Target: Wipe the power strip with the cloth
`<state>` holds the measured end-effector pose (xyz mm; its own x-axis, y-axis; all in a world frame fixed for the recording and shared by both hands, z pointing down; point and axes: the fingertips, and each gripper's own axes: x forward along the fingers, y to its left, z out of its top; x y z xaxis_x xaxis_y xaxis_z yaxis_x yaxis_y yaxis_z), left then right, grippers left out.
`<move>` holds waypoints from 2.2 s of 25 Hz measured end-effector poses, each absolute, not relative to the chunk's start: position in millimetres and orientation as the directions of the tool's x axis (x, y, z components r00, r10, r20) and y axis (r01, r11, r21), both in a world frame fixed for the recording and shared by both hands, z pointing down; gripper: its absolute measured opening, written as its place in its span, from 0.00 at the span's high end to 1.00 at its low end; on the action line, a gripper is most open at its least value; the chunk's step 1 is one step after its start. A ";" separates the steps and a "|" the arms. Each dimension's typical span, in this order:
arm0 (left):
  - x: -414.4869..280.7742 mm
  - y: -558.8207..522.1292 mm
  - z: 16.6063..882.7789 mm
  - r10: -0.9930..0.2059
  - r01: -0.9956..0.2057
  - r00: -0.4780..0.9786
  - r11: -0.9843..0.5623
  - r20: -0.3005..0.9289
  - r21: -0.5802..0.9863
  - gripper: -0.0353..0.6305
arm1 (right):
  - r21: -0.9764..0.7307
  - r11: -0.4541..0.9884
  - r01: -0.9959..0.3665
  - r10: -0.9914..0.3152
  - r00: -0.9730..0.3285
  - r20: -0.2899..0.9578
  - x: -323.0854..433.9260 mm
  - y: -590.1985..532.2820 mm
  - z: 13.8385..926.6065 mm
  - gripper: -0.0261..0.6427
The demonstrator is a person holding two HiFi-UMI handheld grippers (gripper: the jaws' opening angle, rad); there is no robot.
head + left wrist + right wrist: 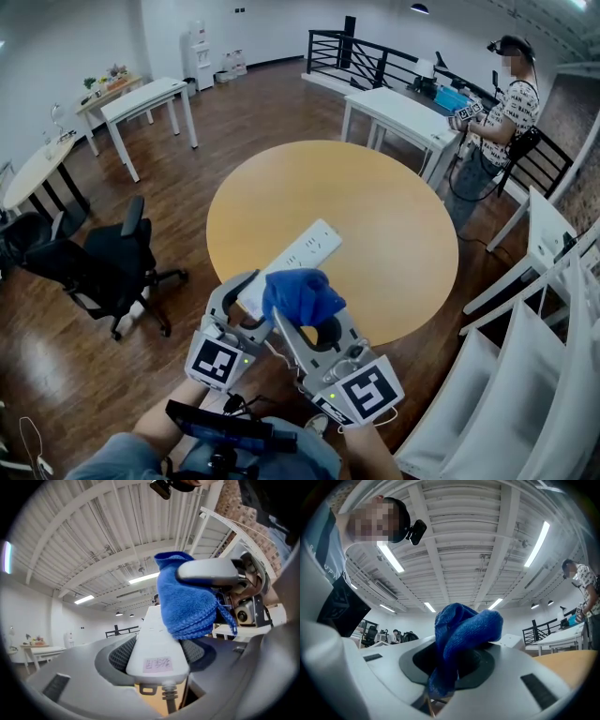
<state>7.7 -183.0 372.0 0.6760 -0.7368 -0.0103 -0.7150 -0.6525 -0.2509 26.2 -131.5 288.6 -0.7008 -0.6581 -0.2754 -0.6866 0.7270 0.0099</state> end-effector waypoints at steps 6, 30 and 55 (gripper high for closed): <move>4.7 -184.5 367.8 -0.738 -0.719 0.674 -0.650 -0.020 -0.247 0.52 | -0.019 0.666 -0.745 -0.722 -0.638 -0.267 55.7 -137.6 298.5 0.84; 6.9 -173.0 362.6 -0.720 -0.697 0.694 -0.662 -0.027 -0.274 0.52 | 0.031 0.548 -0.836 -0.805 -0.537 -0.251 112.7 -167.7 284.5 0.84; 21.5 -151.2 361.3 -0.689 -0.657 0.725 -0.682 -0.019 -0.322 0.51 | 0.086 0.469 -0.879 -0.838 -0.474 -0.270 158.4 -197.7 243.0 0.84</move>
<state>21.5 -151.2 361.3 0.7248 -0.6887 -0.0186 -0.6565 -0.6822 -0.3218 158.4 -197.7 243.0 -0.4740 -0.8382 -0.2696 -0.8788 0.4693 0.0860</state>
